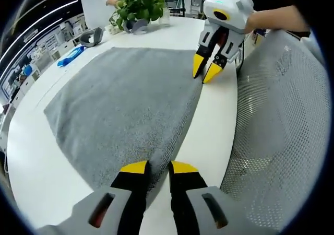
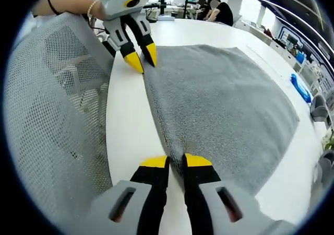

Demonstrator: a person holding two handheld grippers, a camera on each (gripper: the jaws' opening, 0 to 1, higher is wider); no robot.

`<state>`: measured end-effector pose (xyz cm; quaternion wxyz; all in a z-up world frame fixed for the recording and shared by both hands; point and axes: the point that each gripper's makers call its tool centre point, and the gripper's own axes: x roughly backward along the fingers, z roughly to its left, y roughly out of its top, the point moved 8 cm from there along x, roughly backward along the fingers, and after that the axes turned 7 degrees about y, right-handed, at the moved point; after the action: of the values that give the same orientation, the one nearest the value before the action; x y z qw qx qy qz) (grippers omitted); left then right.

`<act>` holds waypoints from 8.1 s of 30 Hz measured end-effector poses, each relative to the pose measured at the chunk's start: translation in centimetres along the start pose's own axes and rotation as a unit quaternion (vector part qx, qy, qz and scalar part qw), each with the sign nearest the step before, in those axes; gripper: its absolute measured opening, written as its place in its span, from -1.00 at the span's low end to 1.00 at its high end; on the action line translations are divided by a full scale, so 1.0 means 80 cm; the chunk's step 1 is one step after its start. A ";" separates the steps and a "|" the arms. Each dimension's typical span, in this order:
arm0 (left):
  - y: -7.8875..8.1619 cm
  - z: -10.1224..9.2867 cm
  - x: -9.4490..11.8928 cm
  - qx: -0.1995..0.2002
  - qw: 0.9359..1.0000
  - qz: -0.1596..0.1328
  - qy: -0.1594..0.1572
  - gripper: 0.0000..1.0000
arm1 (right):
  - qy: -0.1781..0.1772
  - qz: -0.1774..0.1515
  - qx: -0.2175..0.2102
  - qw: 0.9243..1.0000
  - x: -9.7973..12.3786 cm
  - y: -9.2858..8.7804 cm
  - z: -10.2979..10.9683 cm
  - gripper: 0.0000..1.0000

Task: Fold the towel on the table until its edges align and the towel forms a compact rectangular stack.

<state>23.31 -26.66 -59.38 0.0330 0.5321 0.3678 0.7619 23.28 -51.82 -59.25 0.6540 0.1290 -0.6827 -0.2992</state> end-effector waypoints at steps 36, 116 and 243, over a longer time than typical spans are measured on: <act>-0.036 0.003 0.022 -0.032 0.999 -0.010 0.033 -0.94 | -0.091 0.050 -0.004 0.995 0.052 -0.064 -0.009 -1.00; 0.085 0.036 0.196 0.053 0.982 -0.078 0.166 -0.97 | -0.231 -0.077 -0.136 0.960 0.198 0.051 0.012 -1.00; 0.063 0.218 -0.087 0.104 0.986 0.035 0.122 -0.99 | -0.212 -0.023 -0.391 0.895 -0.007 0.017 -0.128 -1.00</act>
<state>42.57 -24.26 -58.96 -0.0939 0.4480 0.4274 0.7796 33.55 -52.86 -59.30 0.4846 -0.1880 -0.6295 -0.5774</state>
